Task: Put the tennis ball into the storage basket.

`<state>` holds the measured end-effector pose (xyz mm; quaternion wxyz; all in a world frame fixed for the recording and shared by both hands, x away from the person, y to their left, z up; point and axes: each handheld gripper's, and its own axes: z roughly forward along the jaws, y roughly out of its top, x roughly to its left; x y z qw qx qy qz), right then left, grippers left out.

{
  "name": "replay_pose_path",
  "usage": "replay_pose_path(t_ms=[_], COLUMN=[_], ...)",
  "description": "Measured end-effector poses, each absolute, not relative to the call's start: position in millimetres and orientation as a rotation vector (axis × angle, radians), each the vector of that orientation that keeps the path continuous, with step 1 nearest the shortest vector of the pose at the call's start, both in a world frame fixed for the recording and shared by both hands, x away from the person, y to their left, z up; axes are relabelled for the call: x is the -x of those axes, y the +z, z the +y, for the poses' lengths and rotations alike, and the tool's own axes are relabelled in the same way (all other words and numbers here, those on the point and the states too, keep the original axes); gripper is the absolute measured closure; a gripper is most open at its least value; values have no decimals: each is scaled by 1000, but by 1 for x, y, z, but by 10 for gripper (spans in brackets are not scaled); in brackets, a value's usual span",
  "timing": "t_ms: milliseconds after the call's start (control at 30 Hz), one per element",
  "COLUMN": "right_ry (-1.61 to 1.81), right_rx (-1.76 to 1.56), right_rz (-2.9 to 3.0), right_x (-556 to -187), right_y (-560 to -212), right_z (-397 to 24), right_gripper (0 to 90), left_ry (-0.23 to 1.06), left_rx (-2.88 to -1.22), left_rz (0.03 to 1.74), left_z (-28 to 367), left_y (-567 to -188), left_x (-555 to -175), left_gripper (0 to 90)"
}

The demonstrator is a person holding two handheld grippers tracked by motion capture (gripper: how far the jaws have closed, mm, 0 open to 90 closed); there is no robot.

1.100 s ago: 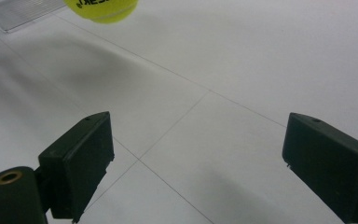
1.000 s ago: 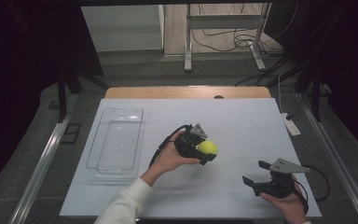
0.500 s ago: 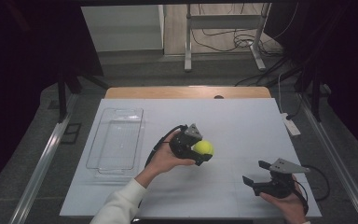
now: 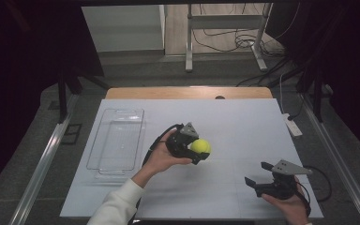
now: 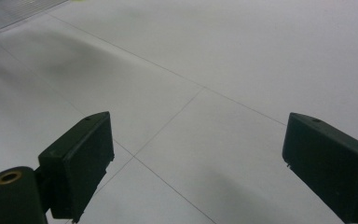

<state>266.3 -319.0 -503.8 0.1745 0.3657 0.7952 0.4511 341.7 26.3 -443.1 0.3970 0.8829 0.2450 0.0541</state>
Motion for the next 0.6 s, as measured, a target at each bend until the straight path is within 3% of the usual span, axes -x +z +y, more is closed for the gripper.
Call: replay_pose_path(t_ms=[600], right_ry=[1280], right_rx=[-1032], right_rz=[2254], right_x=[-266], right_y=[-503], right_z=[-319], right_gripper=[89], left_ry=[159], left_rx=[-2191], left_rz=[635], left_z=[41], left_y=[-431], left_x=[-337], left_gripper=[267])
